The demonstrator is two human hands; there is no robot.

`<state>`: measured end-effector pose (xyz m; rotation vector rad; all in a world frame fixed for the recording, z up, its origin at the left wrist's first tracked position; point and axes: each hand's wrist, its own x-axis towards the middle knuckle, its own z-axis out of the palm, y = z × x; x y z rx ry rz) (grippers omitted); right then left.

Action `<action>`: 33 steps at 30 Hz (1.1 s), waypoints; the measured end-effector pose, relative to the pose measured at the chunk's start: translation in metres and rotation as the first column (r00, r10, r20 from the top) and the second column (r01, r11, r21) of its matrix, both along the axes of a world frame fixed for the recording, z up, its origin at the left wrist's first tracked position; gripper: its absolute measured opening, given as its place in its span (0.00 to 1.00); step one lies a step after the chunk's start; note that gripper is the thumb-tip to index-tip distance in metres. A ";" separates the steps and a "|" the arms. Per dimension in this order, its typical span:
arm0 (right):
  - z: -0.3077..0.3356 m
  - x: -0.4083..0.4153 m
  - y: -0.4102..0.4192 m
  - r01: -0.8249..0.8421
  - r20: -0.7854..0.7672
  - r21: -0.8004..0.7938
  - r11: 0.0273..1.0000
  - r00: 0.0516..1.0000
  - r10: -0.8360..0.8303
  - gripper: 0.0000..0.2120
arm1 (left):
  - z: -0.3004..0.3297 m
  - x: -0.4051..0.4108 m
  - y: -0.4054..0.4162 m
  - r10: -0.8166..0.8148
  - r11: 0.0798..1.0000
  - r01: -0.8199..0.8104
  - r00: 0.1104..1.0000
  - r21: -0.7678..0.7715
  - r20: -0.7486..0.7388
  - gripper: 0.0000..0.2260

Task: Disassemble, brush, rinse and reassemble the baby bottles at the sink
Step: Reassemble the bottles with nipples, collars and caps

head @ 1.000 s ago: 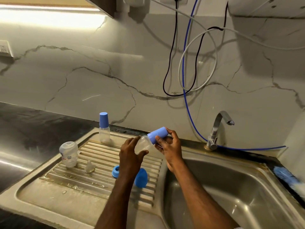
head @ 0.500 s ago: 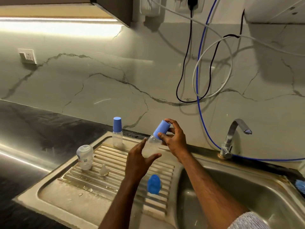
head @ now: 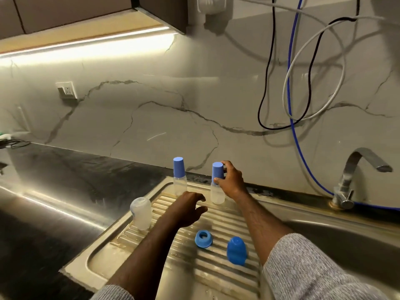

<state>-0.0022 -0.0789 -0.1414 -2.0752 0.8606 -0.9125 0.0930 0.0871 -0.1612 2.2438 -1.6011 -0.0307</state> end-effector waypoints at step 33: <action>-0.011 -0.057 0.130 -0.452 -0.779 -0.132 0.882 0.597 0.189 0.19 | -0.047 -0.024 0.105 0.290 0.849 -0.391 0.907 -0.356 -0.306 0.27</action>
